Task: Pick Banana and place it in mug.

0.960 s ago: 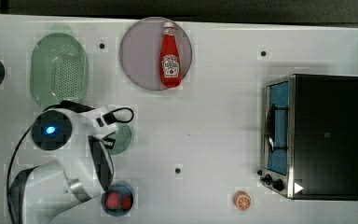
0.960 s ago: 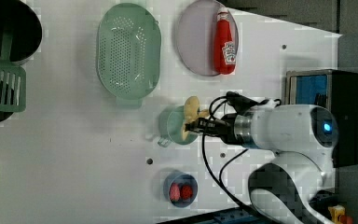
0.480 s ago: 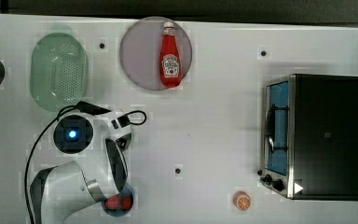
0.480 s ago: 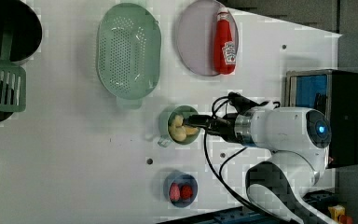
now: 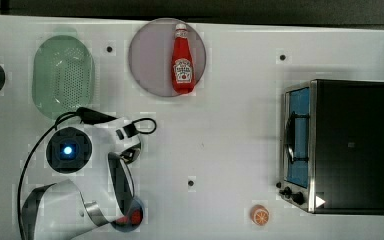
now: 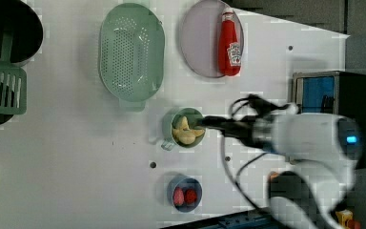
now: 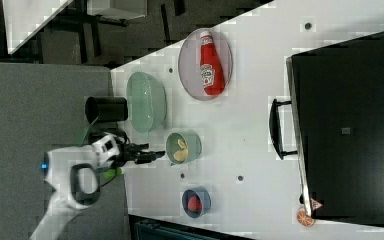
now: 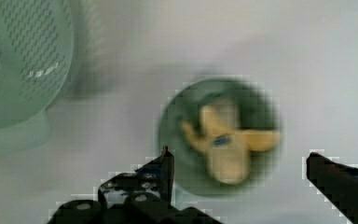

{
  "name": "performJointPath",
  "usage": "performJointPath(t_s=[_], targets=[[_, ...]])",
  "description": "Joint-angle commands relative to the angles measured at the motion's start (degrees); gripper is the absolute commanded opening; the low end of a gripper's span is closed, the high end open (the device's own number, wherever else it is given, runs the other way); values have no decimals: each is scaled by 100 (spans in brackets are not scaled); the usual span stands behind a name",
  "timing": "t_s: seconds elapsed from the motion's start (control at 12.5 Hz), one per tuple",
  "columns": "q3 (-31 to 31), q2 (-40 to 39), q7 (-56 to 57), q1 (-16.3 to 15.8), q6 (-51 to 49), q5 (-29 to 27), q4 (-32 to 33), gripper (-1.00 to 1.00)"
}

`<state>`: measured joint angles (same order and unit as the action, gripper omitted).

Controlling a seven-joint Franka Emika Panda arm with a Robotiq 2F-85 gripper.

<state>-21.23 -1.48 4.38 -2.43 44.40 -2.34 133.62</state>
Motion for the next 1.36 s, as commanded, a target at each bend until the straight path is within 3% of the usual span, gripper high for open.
performJointPath(t_s=[0.08, 0.64, 0.8, 1.36], targets=[[751, 924, -234, 276, -1264, -90, -791, 100], [2345, 1467, -174, 384, -3452, 276, -2328, 100], [2556, 1495, -174, 384, -3907, 276, -2477, 100], [2695, 1374, -174, 383, -3971, 276, -2433, 100]])
